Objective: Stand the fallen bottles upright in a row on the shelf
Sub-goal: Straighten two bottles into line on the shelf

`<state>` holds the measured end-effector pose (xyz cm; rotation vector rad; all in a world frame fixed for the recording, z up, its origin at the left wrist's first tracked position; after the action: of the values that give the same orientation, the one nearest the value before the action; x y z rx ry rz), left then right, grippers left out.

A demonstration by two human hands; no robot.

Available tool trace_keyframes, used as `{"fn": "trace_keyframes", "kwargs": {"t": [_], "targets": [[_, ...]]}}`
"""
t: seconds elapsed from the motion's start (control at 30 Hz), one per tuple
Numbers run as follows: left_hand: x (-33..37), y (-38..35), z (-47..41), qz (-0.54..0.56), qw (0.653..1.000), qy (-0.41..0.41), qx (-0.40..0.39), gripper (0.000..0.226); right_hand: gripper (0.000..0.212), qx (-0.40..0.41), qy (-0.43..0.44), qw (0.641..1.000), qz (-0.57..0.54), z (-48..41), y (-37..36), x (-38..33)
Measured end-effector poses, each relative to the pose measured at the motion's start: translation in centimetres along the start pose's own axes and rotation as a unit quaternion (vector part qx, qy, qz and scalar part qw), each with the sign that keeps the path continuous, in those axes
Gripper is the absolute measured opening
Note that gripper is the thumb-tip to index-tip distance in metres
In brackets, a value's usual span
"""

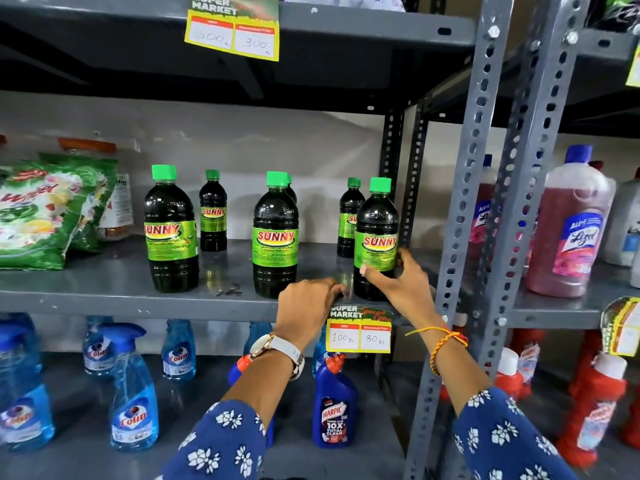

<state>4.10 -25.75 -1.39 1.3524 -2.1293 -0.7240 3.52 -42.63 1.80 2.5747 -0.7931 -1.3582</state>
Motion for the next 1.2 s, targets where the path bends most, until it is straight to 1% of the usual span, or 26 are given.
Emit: {"fn": "trace_keyframes", "kwargs": {"t": [0.07,0.13,0.2,0.23,0.27,0.3,0.33,0.4,0.43,0.47,0.5,0.53,0.6,0.63,0.67,0.7,0.73,0.8,0.9,1.07,1.2], "targets": [[-0.1,-0.1,0.2,-0.004,1.000,0.003,0.004,0.040,0.049,0.000,0.000,1.000,0.003,0.1,-0.1,-0.1],[0.0,-0.2,0.3,0.027,1.000,0.001,0.008,0.039,0.052,0.004,-0.002,1.000,0.009,0.2,-0.2,-0.1],[-0.4,0.5,0.4,0.131,0.991,-0.011,0.003,0.039,0.055,0.017,-0.006,1.000,0.015,0.2,-0.4,-0.3],[-0.6,1.4,0.7,0.195,0.981,-0.022,0.007,0.039,0.061,0.031,-0.014,0.999,0.009,0.4,-0.2,-0.5],[-1.3,2.5,1.2,0.241,0.969,-0.036,0.036,0.039,0.069,0.052,-0.018,0.998,0.001,0.6,-0.2,-0.6],[-2.4,3.9,1.8,0.262,0.960,-0.047,0.085,0.039,0.078,0.085,-0.009,0.996,0.001,1.0,-0.2,-0.7],[-3.9,5.5,2.5,0.264,0.951,-0.053,0.150,0.040,0.082,0.125,0.028,0.992,0.012,1.6,-0.4,-1.1],[-7.4,8.9,3.8,0.238,0.924,-0.044,0.296,0.039,0.077,0.198,0.147,0.969,0.021,3.2,-1.6,-3.1],[-9.6,10.3,4.1,0.211,0.911,-0.025,0.355,0.040,0.071,0.208,0.191,0.959,0.005,3.6,-2.8,-4.3],[-11.9,11.4,4.1,0.183,0.905,0.010,0.383,0.045,0.067,0.188,0.209,0.959,-0.022,3.7,-4.4,-5.7],[-14.3,12.1,3.9,0.165,0.910,0.066,0.375,0.057,0.067,0.145,0.201,0.967,-0.053,3.5,-6.2,-7.0],[-16.3,12.5,3.5,0.159,0.921,0.125,0.332,0.074,0.071,0.097,0.173,0.977,-0.078,3.2,-8.1,-8.2],[-19.2,12.1,3.0,0.180,0.939,0.216,0.198,0.103,0.082,0.017,0.082,0.992,-0.098,2.2,-11.2,-9.5],[-20.0,11.8,2.9,0.182,0.944,0.240,0.134,0.108,0.078,-0.009,0.035,0.994,-0.100,1.8,-12.3,-9.5],[-20.5,11.4,2.9,0.173,0.948,0.257,0.077,0.106,0.066,-0.032,-0.001,0.995,-0.092,1.4,-13.1,-9.0],[-20.8,11.0,3.0,0.161,0.949,0.270,0.033,0.098,0.053,-0.054,-0.020,0.995,-0.080,1.2,-13.6,-8.4],[-20.9,10.7,3.1,0.143,0.950,0.277,0.007,0.088,0.042,-0.074,-0.023,0.995,-0.060,1.1,-13.8,-7.9],[-21.3,10.4,3.1,0.112,0.955,0.275,-0.003,0.078,0.035,-0.097,-0.011,0.995,-0.033,0.7,-14.1,-7.2],[-21.3,10.3,2.9,0.093,0.959,0.265,0.016,0.077,0.031,-0.095,-0.006,0.995,-0.004,0.4,-14.2,-6.8],[-21.2,10.2,2.9,0.075,0.962,0.260,0.036,0.079,0.045,-0.074,-0.002,0.997,0.023,0.7,-14.4,-7.4],[-21.2,10.2,3.0,0.073,0.964,0.252,0.045,0.074,0.042,-0.073,0.013,0.997,0.036,1.1,-14.3,-7.6]]}}
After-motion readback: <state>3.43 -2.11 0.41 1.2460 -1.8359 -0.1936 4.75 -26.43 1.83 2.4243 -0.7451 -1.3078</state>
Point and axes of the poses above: each hand's wrist, its own z-axis away from the middle knuckle, its own y-axis out of the back of the hand, x = y × z, the point moved 2 cm from there along -z, towards the middle knuckle, and after that the axes turned 2 degrees about y, right-handed, at the moved point
